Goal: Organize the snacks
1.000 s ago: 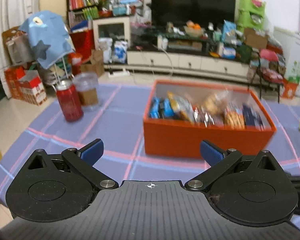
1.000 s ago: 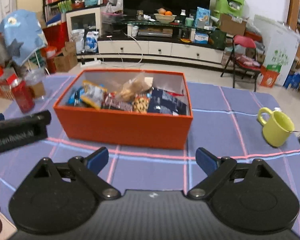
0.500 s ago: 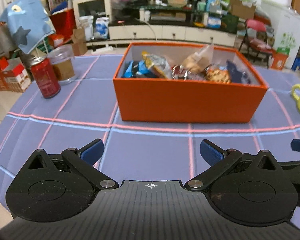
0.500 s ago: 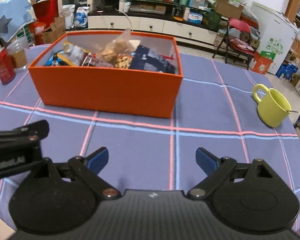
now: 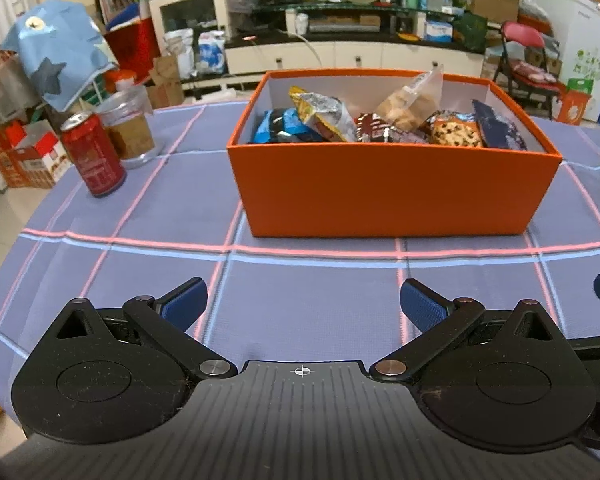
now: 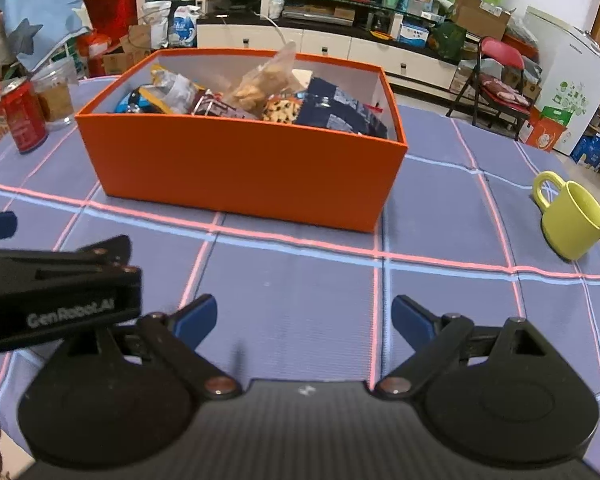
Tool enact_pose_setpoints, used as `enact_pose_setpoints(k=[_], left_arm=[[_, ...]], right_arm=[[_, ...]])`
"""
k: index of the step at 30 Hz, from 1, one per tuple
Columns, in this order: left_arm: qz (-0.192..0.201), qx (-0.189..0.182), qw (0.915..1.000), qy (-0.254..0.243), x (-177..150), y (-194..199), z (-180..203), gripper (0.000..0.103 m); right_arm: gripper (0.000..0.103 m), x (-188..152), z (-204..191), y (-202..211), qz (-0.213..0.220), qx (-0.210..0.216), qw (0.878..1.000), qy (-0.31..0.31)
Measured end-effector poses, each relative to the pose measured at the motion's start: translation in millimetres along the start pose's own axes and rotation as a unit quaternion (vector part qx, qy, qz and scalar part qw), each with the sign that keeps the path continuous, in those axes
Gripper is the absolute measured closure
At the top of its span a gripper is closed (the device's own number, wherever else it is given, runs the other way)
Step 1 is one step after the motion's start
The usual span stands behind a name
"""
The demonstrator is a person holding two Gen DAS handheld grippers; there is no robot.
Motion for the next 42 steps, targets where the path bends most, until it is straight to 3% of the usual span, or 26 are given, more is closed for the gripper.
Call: enact_pose_setpoints(k=[5,17,24,42], left_arm=[[0.01,0.0,0.9999,-0.002,2,3,2,0.013],[0.031,0.038,0.9984,-0.026,6,10,4,0.013],[0.042,0.023,0.9988,-0.013,10,15,1,0.014],[0.05,0.022,0.9978,-0.036,8,15,13,0.015]], right_arm=[[0.011,1,0,4,0.005,0.004,1.0,-0.002],[0.011,2,-4,7,0.012,0.012,1.0,-0.001],[0.011,1,-7,5,0.01,0.014,1.0,-0.001],[0.011,1,-9,5,0.008,0.017,1.0,-0.002]])
Point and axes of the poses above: each gripper's, at about its wrist camera, not at the fingertips, and y roughly against the way its jaws point, z to its right, x to its top, the point moved 6 cm from there along -y, roughly the way its jaws point, and after that the axes turned 3 degrees about -y, right-handed, at the moved point
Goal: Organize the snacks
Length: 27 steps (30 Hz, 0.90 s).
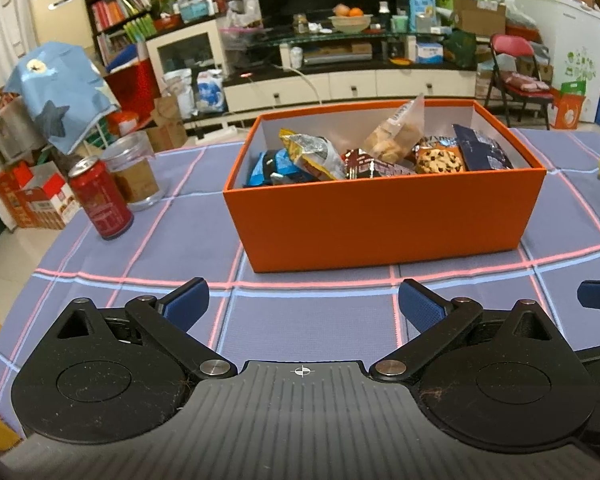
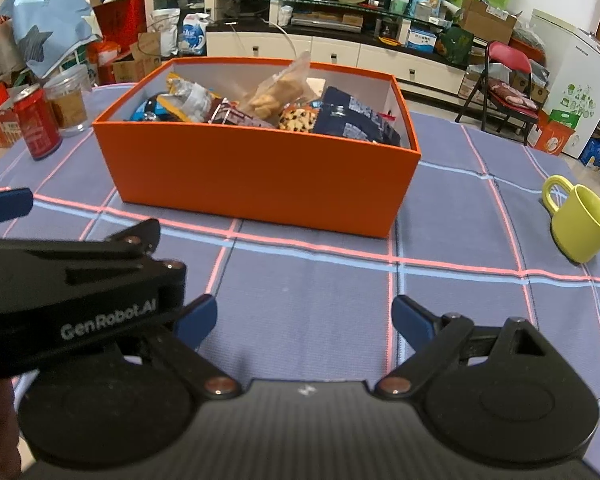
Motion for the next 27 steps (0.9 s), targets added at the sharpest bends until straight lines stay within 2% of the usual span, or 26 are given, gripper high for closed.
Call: enact_pose_setpoints(k=[9,20,27], left_arm=[[0.004,-0.005,1.0,-0.005,1.0,1.6,1.9,0.022],[0.004,-0.008,0.9999,-0.005,0.4,0.6,2.6,0.022],[-0.004,-0.015,0.9999,0.003,-1.6,-0.4,3.2,0.014]], right_arm=[[0.011,-1.5,-1.3,0.0,-0.003,0.003,1.0,0.001],[0.011,-2.2,-1.5,-0.3,-0.007,0.002,1.0,0.003],[0.011,-2.1,-1.6,0.1,-0.006,0.005,1.0,0.003]])
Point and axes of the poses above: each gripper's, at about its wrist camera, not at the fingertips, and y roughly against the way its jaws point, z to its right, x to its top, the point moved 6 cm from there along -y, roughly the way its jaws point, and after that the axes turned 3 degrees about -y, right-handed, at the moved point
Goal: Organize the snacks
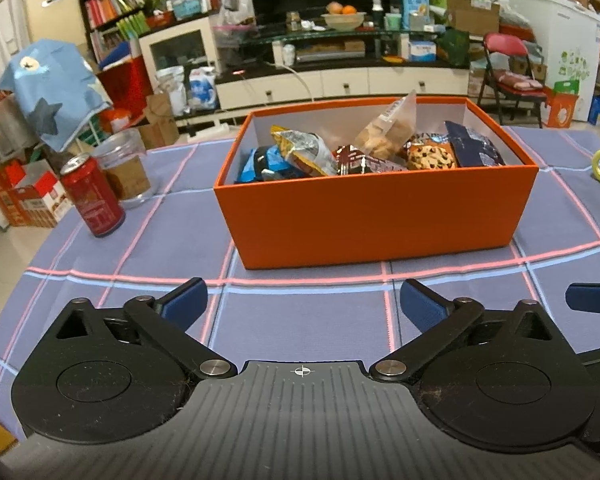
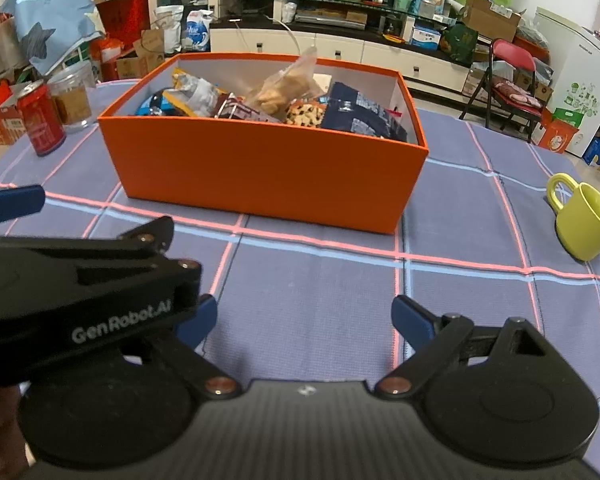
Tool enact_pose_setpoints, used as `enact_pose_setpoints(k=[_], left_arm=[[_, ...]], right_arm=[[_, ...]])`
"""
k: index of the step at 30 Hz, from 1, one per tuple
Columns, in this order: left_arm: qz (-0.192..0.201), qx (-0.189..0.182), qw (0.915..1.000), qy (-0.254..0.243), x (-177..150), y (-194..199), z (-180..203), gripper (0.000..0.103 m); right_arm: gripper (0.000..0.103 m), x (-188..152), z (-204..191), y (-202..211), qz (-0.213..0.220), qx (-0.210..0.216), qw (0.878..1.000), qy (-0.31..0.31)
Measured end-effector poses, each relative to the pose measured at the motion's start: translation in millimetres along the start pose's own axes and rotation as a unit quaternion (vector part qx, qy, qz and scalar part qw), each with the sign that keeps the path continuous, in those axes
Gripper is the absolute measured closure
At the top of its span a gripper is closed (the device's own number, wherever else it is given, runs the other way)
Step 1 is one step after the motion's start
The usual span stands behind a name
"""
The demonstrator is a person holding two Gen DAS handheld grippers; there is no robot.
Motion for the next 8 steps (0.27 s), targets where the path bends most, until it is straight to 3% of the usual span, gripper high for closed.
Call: enact_pose_setpoints(k=[8], left_arm=[[0.014,-0.001,0.9999,-0.001,-0.2,1.1,-1.8,0.014]], right_arm=[[0.011,-1.6,-2.2,-0.3,-0.003,0.001,1.0,0.005]])
Point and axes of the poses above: each gripper's, at about its wrist camera, not at the fingertips, and y roughly against the way its jaws point, z to its right, x to its top, the point moved 6 cm from there along -y, roughly the way its jaws point, and after that the axes turned 3 degrees about -y, right-handed, at the moved point
